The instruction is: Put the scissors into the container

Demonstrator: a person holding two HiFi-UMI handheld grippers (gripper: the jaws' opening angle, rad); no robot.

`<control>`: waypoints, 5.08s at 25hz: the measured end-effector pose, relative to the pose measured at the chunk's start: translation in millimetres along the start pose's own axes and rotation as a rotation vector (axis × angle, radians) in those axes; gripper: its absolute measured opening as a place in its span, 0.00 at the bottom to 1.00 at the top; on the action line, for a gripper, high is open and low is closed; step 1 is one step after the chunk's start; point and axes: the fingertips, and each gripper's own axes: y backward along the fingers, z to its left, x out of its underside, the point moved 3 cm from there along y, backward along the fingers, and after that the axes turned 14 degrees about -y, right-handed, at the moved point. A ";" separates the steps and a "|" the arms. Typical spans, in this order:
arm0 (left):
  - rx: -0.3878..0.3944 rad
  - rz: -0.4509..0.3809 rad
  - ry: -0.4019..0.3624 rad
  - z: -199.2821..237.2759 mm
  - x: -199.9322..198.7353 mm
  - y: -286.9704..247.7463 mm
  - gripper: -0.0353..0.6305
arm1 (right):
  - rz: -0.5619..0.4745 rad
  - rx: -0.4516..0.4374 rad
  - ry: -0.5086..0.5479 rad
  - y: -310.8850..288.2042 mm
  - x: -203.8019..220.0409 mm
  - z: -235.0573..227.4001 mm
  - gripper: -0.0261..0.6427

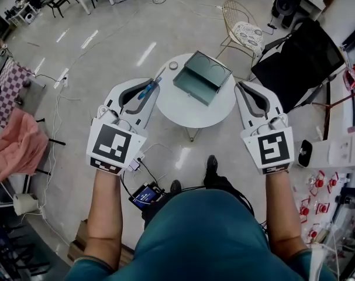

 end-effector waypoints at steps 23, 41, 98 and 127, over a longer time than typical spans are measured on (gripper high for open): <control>0.134 0.112 0.063 -19.2 72.7 -157.1 0.14 | 0.109 0.015 -0.107 -64.7 94.2 -79.5 0.10; 0.218 0.175 0.073 -49.0 120.4 -251.7 0.14 | 0.177 0.024 -0.166 -97.6 169.9 -130.5 0.10; 0.404 0.342 -0.044 -179.9 308.9 -482.4 0.14 | 0.405 -0.004 -0.327 -157.7 418.5 -190.5 0.10; 0.589 0.352 -0.380 -227.5 358.3 -528.8 0.14 | 0.454 0.002 -0.343 -185.1 451.6 -197.2 0.10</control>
